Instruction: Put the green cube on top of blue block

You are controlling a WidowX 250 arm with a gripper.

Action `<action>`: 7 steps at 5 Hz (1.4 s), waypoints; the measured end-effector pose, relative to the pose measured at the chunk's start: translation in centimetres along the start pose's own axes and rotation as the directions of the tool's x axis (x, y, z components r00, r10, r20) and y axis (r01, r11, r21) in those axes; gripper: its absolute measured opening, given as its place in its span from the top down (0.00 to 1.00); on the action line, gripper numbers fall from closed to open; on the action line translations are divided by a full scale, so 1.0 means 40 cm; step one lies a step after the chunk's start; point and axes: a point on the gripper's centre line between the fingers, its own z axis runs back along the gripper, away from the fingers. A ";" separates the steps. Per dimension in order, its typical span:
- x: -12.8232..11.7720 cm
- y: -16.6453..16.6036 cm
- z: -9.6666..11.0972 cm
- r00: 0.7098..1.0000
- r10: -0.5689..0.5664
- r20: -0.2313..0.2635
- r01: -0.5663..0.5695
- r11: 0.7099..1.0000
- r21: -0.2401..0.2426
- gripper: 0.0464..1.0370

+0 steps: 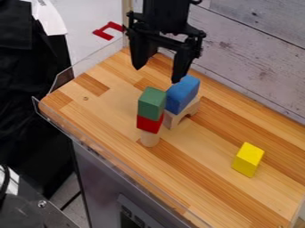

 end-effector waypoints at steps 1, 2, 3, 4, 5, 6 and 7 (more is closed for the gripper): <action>-0.020 0.000 -0.021 0.999 0.004 -0.035 -0.005 1.000 -0.004 0.04; -0.035 -0.002 -0.038 0.998 0.011 -0.060 -0.011 1.000 -0.009 0.04; -0.053 0.002 -0.055 0.995 0.034 -0.090 -0.035 0.999 -0.019 0.04; -0.057 0.004 -0.062 0.995 0.042 -0.092 -0.044 0.999 -0.024 0.04; -0.056 0.004 -0.062 0.995 0.049 -0.090 -0.051 0.998 -0.023 0.07; -0.048 0.005 -0.063 0.995 0.062 -0.073 -0.065 0.997 -0.035 0.30; -0.044 0.009 -0.066 0.994 0.071 -0.083 -0.074 0.997 -0.035 0.53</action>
